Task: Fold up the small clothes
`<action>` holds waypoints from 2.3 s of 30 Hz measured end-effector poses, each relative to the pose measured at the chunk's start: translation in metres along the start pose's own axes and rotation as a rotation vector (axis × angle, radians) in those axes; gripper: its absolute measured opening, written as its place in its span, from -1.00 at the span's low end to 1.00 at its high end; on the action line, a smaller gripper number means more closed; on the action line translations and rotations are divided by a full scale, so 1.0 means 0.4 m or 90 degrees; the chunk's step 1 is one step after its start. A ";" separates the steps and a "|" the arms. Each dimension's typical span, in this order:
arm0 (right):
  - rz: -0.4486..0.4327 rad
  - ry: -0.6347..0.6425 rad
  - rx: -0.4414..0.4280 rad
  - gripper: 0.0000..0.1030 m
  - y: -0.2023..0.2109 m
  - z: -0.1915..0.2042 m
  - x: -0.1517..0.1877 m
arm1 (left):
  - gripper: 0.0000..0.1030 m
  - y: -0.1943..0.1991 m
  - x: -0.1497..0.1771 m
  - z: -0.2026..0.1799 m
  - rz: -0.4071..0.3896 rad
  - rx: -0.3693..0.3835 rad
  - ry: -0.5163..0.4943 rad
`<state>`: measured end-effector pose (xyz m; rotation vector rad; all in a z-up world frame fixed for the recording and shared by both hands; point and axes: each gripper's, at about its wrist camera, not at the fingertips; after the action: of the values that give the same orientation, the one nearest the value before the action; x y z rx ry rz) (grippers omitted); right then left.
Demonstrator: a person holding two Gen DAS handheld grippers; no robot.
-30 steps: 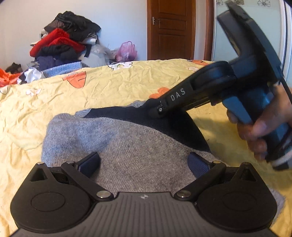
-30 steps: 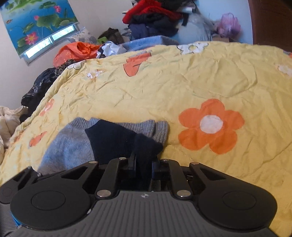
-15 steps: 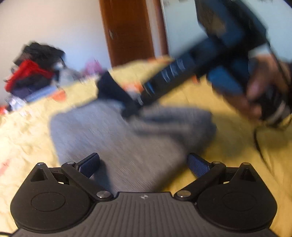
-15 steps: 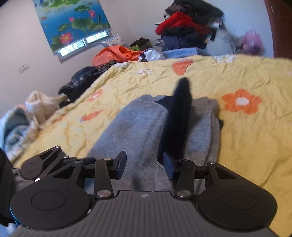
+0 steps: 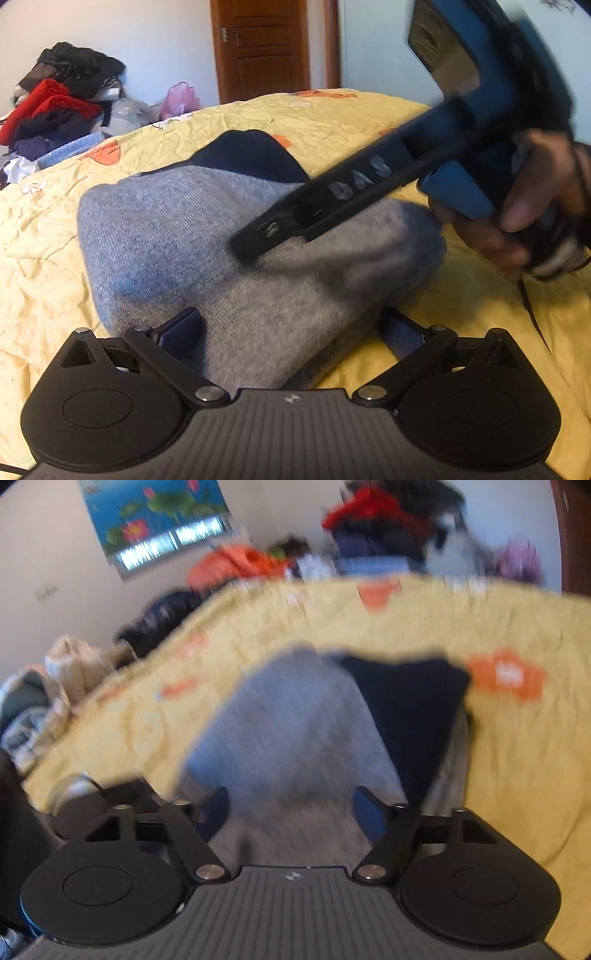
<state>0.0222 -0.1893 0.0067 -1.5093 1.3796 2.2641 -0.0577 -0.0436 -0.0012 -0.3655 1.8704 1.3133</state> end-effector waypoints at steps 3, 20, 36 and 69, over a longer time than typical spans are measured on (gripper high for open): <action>-0.015 -0.001 0.014 -0.42 0.025 -0.031 0.033 | 1.00 0.025 0.010 0.039 0.007 0.028 -0.025; 0.005 0.024 0.015 -0.11 0.114 0.100 0.097 | 1.00 0.116 0.058 0.050 -0.027 0.022 0.043; -0.013 -0.212 0.045 0.62 0.190 -0.003 0.126 | 1.00 0.148 0.047 0.231 -0.019 0.078 0.522; 0.066 -0.059 0.220 1.00 0.197 0.222 0.213 | 1.00 0.170 0.137 0.030 -0.085 -0.178 0.316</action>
<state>-0.1229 -0.2046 -0.0006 -1.2339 1.7453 1.9851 -0.1302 0.0065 0.0008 -1.0242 2.0093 1.4879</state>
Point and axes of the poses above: each gripper's, at about its wrist camera, not at the fingertips, and y roughly against the way its jaws point, z to its left, x to its underside, and after that the axes turned 15 degrees about y, right-handed
